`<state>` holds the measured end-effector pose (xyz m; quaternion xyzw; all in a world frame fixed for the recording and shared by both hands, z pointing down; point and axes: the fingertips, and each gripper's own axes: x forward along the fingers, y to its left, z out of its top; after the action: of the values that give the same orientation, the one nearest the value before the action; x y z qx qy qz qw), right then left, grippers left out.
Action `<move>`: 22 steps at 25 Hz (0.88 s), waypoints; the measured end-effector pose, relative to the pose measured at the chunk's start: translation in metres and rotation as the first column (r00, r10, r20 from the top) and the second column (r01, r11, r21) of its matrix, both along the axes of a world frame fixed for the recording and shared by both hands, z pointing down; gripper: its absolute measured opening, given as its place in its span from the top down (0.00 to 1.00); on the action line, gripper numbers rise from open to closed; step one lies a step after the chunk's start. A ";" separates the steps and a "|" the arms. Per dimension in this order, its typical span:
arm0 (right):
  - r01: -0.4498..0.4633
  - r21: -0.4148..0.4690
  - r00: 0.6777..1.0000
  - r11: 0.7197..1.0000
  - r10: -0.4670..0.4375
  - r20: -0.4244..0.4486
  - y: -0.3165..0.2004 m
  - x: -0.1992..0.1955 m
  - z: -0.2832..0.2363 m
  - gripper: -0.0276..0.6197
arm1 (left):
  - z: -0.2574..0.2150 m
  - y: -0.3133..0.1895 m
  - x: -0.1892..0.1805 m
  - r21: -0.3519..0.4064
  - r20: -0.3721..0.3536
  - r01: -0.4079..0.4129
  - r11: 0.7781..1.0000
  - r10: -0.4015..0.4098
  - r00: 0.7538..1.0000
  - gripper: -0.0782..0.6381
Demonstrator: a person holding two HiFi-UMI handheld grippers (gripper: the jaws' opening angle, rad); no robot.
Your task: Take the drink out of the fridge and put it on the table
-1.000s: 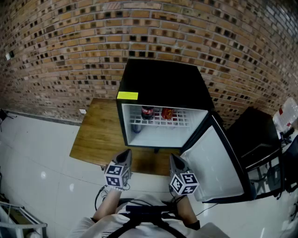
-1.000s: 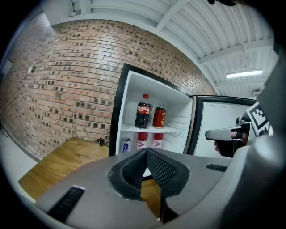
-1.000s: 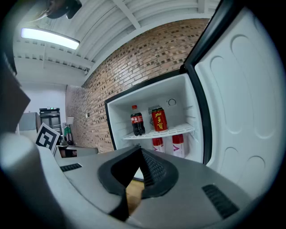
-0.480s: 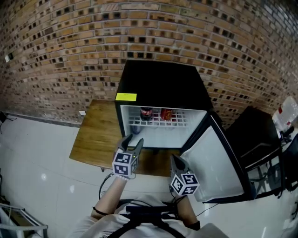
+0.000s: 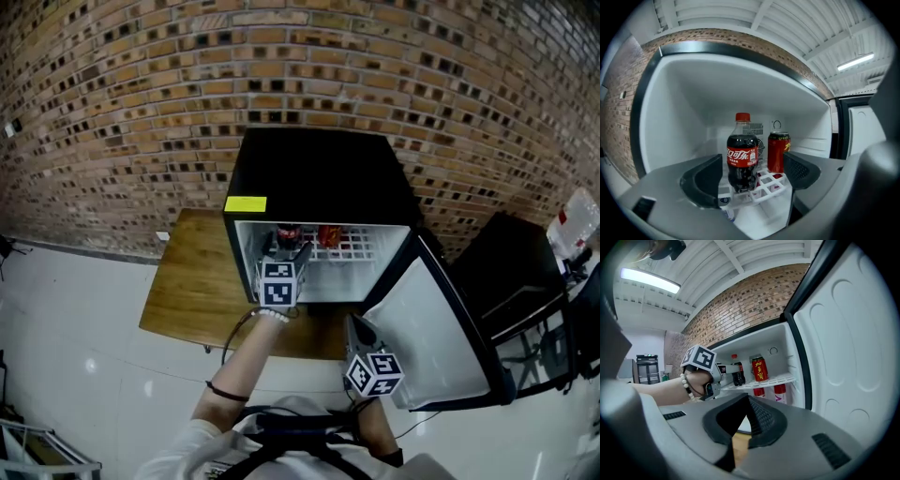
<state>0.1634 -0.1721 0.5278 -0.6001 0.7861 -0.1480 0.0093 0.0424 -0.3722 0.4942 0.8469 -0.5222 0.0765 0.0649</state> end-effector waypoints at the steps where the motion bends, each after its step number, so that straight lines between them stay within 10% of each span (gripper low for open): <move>1: -0.005 0.000 1.000 1.000 0.005 0.002 0.000 0.002 0.000 0.94 | 0.000 -0.008 0.002 0.002 0.005 0.015 1.000 -0.015 1.000 0.33; 22: -0.048 0.010 0.999 0.999 0.047 0.022 0.003 0.019 -0.002 0.94 | 0.003 -0.057 0.007 -0.052 0.076 0.040 0.998 -0.036 0.996 0.46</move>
<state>0.1827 -0.1694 0.5257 -0.6169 0.7722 -0.1501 0.0246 0.0497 -0.4297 0.4968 0.8314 -0.5380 0.1210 0.0693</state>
